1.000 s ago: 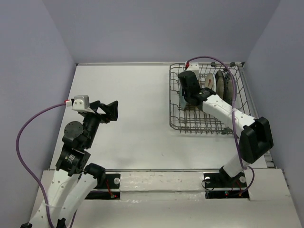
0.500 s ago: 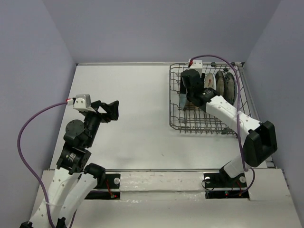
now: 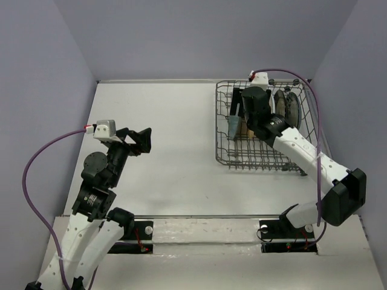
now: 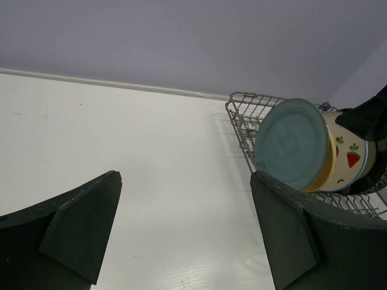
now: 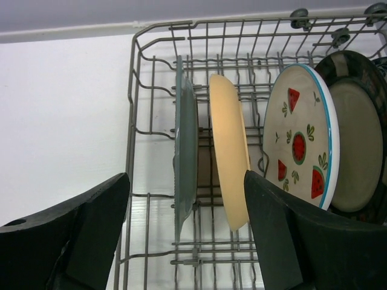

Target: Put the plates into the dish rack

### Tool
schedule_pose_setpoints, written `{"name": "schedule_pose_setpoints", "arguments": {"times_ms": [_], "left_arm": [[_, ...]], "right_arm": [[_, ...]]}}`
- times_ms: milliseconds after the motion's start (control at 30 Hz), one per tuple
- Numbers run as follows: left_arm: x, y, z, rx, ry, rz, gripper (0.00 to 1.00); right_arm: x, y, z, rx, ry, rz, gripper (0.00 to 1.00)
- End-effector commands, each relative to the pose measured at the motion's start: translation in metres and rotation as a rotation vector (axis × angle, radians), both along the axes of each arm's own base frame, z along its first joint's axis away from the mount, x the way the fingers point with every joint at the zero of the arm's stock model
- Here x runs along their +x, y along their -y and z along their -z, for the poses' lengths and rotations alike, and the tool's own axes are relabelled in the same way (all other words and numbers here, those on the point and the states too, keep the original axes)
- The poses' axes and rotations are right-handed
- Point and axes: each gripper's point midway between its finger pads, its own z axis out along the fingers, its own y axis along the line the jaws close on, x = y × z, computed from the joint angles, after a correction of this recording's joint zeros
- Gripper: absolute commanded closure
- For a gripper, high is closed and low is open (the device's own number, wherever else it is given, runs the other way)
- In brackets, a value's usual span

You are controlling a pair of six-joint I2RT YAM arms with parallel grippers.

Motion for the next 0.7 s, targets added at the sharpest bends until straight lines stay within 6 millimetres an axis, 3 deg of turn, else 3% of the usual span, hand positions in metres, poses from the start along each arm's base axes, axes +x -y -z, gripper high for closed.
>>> {"name": "schedule_pose_setpoints", "arguments": {"times_ms": [0,67,133,167,300,433,667], "left_arm": [[0.003,-0.001,-0.008,-0.012,0.034,-0.01,0.01],[0.004,0.0,-0.007,-0.01,0.03,-0.012,0.01],[0.005,-0.002,-0.006,-0.007,0.028,-0.02,0.01],[0.006,-0.001,-0.006,-0.003,0.024,-0.02,0.01],[0.008,-0.002,-0.006,-0.007,0.02,-0.029,0.01],[0.01,-0.003,-0.006,-0.018,0.013,-0.038,0.01],[0.01,-0.003,-0.012,-0.043,0.006,-0.045,0.01]], "right_arm": [[-0.008,-0.009,-0.037,0.107,0.126,-0.071,0.17],[-0.017,-0.015,-0.051,0.145,0.169,-0.137,0.13],[-0.032,-0.011,-0.078,0.191,0.261,-0.173,0.0],[-0.044,-0.008,-0.098,0.22,0.314,-0.199,0.0],[-0.073,0.006,-0.132,0.25,0.416,-0.235,0.0],[-0.097,0.027,-0.149,0.266,0.483,-0.212,0.0],[-0.117,0.048,-0.145,0.25,0.504,-0.175,0.0]]}}
